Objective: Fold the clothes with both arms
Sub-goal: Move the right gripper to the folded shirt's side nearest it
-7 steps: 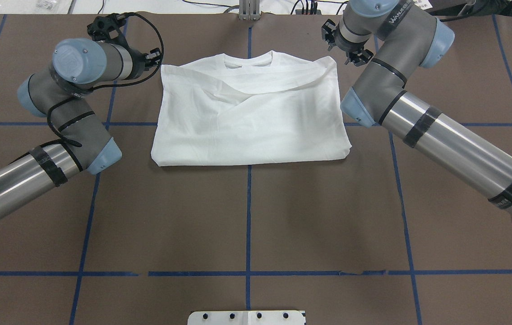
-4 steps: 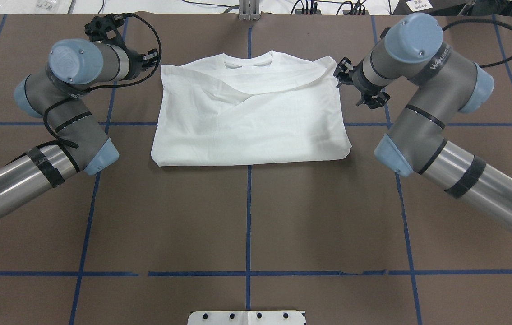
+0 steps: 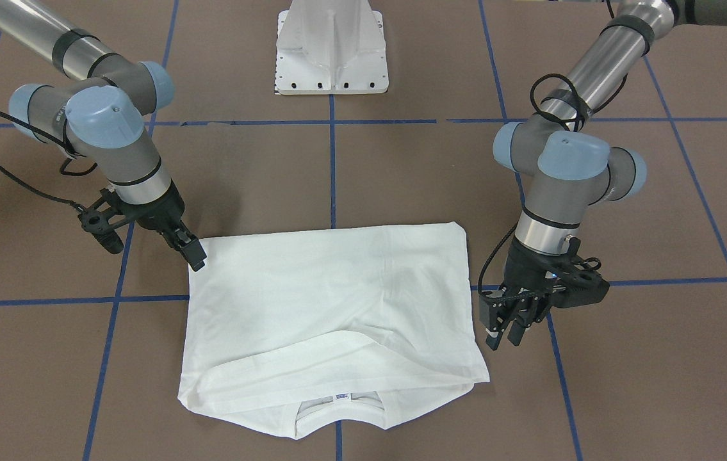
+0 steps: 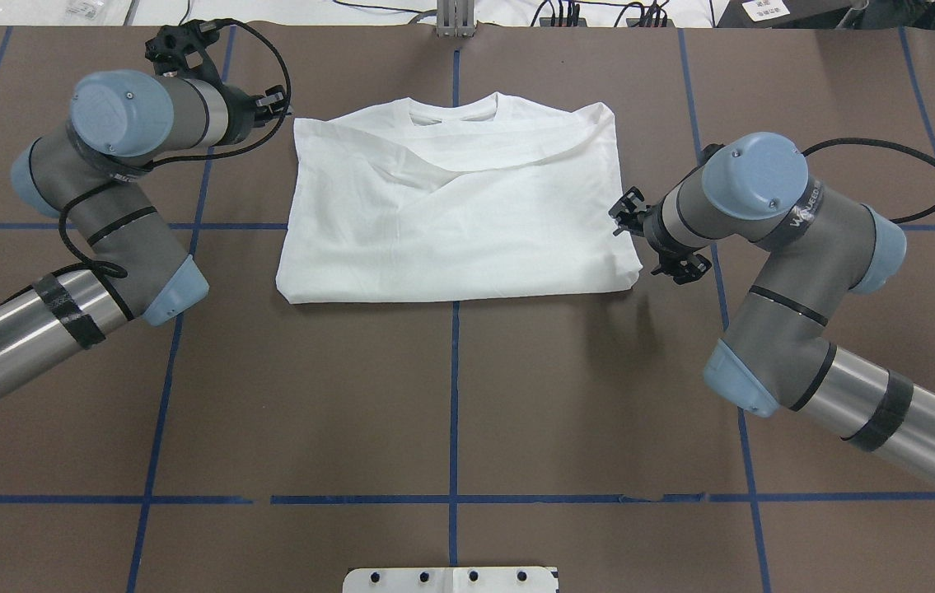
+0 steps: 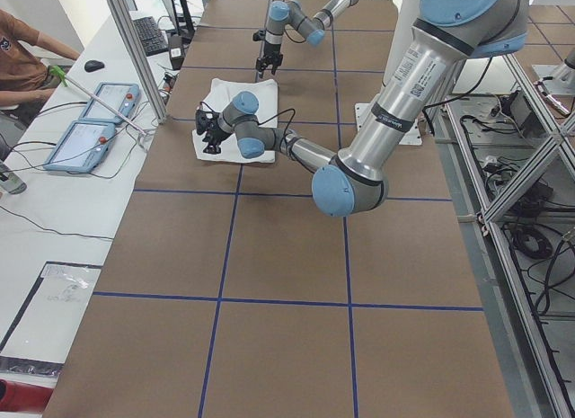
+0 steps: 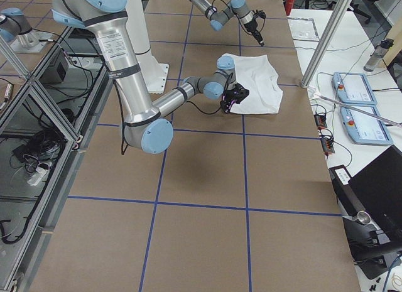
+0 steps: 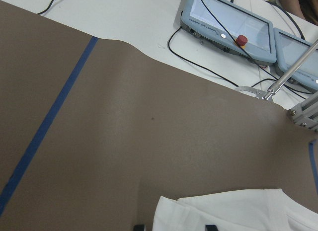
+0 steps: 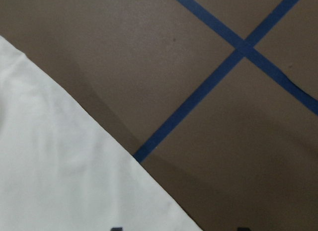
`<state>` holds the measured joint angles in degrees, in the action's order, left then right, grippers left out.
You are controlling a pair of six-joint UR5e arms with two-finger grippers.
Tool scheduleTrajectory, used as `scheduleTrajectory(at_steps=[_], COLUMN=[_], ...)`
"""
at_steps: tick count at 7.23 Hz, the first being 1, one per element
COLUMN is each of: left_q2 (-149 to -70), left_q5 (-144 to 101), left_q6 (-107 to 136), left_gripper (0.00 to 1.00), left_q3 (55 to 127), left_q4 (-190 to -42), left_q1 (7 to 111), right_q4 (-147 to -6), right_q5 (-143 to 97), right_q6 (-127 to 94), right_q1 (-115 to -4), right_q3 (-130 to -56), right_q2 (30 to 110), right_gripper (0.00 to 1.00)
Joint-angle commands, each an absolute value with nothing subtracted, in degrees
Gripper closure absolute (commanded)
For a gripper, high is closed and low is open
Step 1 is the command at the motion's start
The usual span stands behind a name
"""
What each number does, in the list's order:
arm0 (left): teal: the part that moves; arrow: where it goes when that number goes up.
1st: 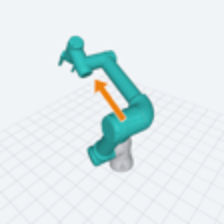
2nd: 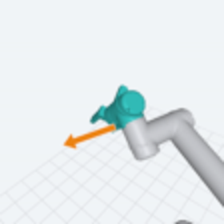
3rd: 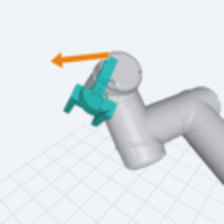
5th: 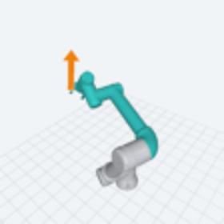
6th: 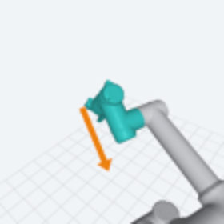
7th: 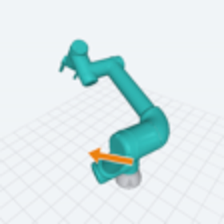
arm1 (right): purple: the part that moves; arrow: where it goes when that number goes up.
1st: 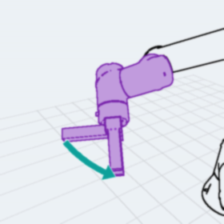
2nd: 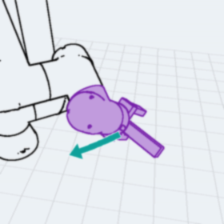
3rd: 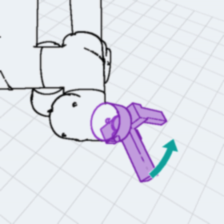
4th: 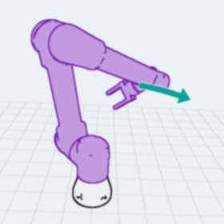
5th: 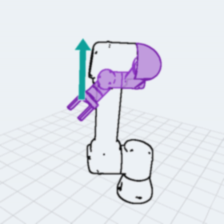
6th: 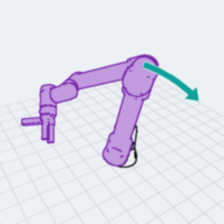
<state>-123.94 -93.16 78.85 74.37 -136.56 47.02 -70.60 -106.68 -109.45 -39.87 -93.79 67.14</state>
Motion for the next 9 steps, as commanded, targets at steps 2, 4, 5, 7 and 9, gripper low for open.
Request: scheduleTrajectory(at_steps=[2, 4, 5, 7, 9], left_q2=[-123.2, -123.2, -123.2, -123.1, -123.0], left_q5=[-93.2, -93.2, -93.2, -93.3, -94.9], left_q6=[78.8, 78.8, 78.8, 78.8, 79.3], left_gripper=[0.5, 0.5, 0.5, 0.5, 0.5], left_q3=[75.1, 75.2, 75.2, 75.4, 78.9], left_q4=[-136.4, -136.3, -136.4, -136.6, -136.3], left_q1=[47.0, 46.9, 46.9, 46.9, 47.0], right_q4=[-70.6, -70.8, -71.1, -71.3, -72.1], right_q5=[-105.4, -105.9, -106.3, -109.1, -112.1], right_q6=[-112.0, -112.2, -112.1, -112.2, -112.7], right_q1=[-36.8, -36.8, -36.8, -37.1, -35.8], right_q3=[-93.2, -93.4, -94.2, -96.5, -109.1], right_q2=[67.3, 67.4, 67.4, 69.2, 79.7], right_gripper=[0.3, 1.0, 1.0, 1.0, 1.0])
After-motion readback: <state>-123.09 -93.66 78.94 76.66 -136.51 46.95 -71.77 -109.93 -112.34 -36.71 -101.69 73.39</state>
